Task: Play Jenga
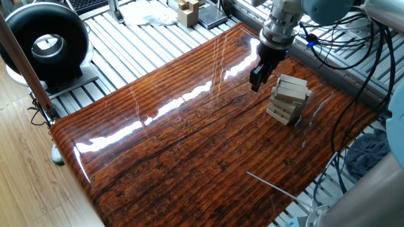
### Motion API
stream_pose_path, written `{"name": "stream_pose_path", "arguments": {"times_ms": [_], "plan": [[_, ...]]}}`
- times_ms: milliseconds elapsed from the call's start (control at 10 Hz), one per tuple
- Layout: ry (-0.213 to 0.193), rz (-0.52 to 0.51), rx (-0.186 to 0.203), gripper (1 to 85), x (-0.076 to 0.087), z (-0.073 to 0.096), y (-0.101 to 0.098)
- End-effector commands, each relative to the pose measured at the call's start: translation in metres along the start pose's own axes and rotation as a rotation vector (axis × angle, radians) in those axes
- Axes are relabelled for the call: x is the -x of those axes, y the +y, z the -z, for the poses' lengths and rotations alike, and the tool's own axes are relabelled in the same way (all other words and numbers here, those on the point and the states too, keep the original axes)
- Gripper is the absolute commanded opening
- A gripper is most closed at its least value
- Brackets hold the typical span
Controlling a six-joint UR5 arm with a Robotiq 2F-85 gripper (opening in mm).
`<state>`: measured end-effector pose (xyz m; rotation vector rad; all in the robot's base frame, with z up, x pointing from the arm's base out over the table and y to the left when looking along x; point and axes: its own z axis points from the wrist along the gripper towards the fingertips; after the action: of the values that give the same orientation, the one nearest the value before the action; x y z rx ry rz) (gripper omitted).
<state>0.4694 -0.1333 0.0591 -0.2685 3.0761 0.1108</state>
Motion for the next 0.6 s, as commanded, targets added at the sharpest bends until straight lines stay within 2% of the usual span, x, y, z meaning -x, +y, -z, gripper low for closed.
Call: {"name": "stream_pose_path", "arguments": {"times_ms": [0,200,500], "plan": [[0.010,0.029,-0.022,45.0,-0.003,0.001,-0.007],[0.024,0.048,-0.019,44.3,-0.008,0.001,-0.007],[0.035,0.059,0.015,44.0,-0.013,0.000,0.001]]}}
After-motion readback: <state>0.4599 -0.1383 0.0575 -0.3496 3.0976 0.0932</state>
